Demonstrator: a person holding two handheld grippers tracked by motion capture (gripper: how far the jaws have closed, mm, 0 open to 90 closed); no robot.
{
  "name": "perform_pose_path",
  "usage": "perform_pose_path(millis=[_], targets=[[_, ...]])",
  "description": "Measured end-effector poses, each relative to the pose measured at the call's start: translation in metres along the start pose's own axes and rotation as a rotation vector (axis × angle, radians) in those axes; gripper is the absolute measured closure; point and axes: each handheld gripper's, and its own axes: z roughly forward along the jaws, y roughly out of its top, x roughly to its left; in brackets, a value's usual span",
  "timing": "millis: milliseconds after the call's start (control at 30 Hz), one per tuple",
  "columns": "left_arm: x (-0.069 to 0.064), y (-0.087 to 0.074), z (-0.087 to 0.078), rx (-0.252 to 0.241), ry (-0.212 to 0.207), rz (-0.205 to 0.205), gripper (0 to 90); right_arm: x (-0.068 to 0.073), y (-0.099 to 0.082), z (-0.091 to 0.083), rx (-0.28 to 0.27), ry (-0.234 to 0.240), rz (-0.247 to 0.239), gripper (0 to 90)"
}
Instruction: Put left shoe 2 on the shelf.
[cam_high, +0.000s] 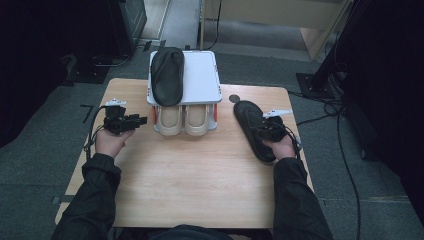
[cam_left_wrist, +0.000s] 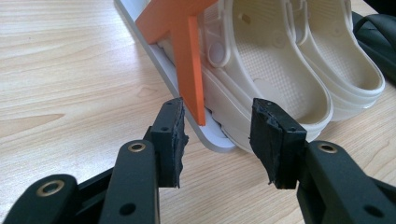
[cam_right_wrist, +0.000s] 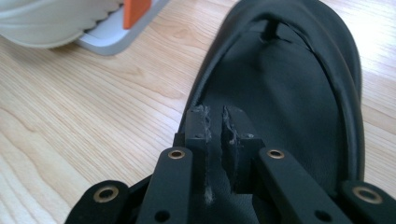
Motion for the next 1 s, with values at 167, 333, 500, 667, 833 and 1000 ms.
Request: perform_pose_path(millis=[167,333,500,667,833,1000], targets=[[0.0,0.0,0.001,0.007,-0.001,0.006,55.1,0.006,0.002,0.002,0.003,0.014,0.003,81.3],[0.001,0.0,0.0,0.0,-0.001,0.003,55.1,0.013,0.005,0.005,-0.001,0.037,0.01,80.5],[0.001,0.0,0.001,0.004,0.001,0.006,55.1,0.02,0.008,0.009,-0.005,0.05,0.005,80.4],[0.001,-0.001,0.001,0.005,0.001,0.006,55.1,0.025,0.01,0.012,-0.02,0.074,0.01,79.7],[0.001,-0.001,0.001,0.01,-0.003,0.006,55.1,0.024,0.01,0.012,-0.022,0.075,0.012,76.6],[0.001,-0.001,0.001,0.005,-0.001,0.004,55.1,0.018,0.01,0.007,-0.039,0.056,0.022,74.3]])
